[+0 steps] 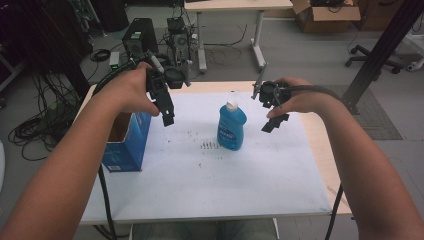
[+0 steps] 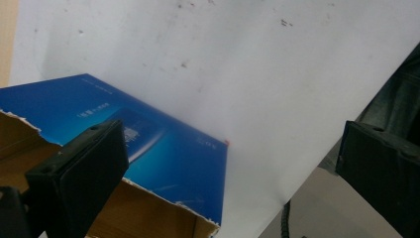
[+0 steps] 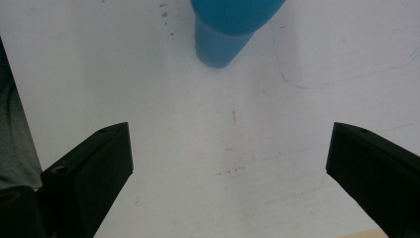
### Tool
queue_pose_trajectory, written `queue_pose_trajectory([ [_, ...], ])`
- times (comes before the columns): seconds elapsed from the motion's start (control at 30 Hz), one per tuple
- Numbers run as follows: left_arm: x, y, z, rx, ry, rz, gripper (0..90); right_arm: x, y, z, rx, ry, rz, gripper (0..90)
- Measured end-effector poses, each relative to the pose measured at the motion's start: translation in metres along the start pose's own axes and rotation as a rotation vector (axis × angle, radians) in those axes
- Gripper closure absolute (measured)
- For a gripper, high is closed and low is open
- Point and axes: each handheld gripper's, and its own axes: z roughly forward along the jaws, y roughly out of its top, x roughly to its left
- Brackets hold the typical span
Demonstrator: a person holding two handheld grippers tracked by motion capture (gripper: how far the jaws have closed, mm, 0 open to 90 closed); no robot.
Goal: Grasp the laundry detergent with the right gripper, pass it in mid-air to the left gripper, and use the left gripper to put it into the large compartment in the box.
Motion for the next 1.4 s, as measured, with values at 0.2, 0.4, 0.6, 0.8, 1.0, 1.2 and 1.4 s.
queue_pose_trajectory([
  [0.2,-0.013,-0.004,0.0,0.001,0.002,0.032,0.2,0.003,-0.003,0.005,-0.019,0.0,0.012,4.3],
  [0.4,-0.023,-0.007,0.003,0.013,-0.004,0.071,0.3,0.005,-0.006,0.011,-0.034,0.003,0.021,4.3],
  [0.6,-0.03,-0.01,0.01,0.01,-0.014,0.111,0.3,0.008,-0.011,0.02,-0.051,0.009,0.027,4.3],
  [0.8,-0.036,-0.015,0.012,0.013,-0.012,0.144,0.2,0.01,-0.016,0.031,-0.085,0.01,0.041,4.3],
  [1.0,-0.041,-0.019,0.01,0.011,-0.009,0.16,0.3,0.012,-0.018,0.041,-0.102,0.016,0.049,4.2],
  [1.2,-0.045,-0.023,0.008,0.016,-0.006,0.173,0.3,0.012,-0.022,0.051,-0.159,0.008,0.087,4.1],
  [1.4,-0.047,-0.026,0.007,0.015,-0.007,0.177,0.3,0.013,-0.025,0.058,-0.198,0.005,0.101,4.2],
])
